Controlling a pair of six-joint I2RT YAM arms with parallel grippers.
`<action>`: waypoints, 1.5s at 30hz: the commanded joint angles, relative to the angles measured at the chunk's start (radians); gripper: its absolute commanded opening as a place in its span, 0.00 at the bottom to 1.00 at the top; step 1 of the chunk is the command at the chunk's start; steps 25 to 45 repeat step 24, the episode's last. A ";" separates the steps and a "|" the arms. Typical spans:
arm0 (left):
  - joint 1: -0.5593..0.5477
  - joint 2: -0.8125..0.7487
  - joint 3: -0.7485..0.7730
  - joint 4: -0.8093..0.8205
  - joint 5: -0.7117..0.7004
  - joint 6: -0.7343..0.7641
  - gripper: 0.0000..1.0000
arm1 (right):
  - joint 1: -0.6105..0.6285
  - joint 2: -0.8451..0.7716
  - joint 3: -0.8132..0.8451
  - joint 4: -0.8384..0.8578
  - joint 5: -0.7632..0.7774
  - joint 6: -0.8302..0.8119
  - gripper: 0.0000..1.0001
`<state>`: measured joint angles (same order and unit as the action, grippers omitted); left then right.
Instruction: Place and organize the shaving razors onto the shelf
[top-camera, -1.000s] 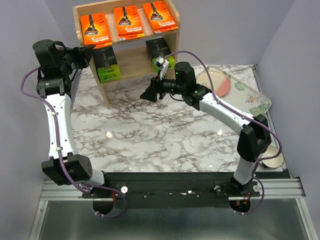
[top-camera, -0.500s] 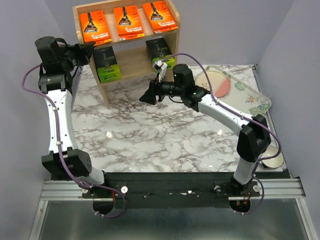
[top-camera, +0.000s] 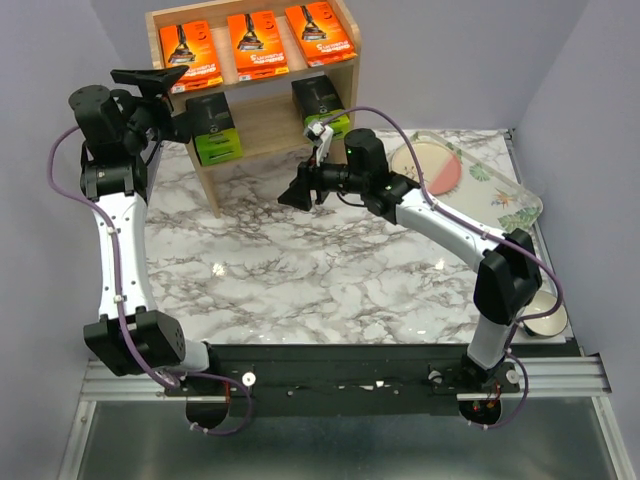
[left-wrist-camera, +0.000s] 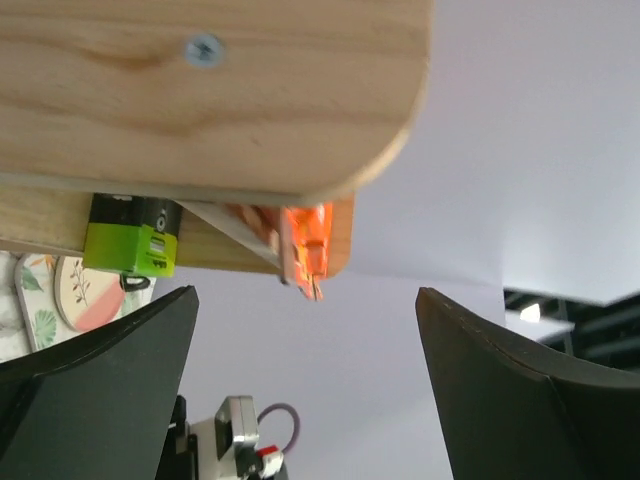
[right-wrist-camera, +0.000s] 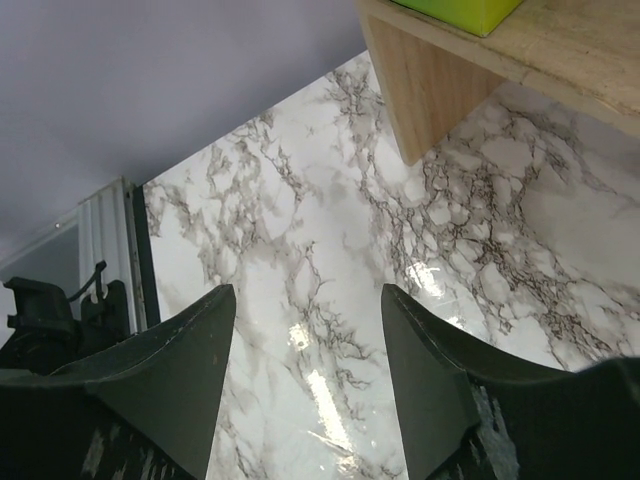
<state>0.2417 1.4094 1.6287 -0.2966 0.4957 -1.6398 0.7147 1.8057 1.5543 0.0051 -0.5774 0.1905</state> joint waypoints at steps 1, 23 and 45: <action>-0.013 -0.079 -0.061 0.244 0.202 0.124 0.99 | 0.009 -0.042 -0.020 -0.002 0.044 -0.049 0.71; -0.088 -0.537 -0.707 0.114 -0.180 1.436 0.99 | 0.009 -0.532 -0.146 -0.570 0.518 -0.117 1.00; -0.090 -0.520 -0.698 0.109 -0.178 1.431 0.99 | 0.009 -0.555 -0.158 -0.545 0.524 -0.112 1.00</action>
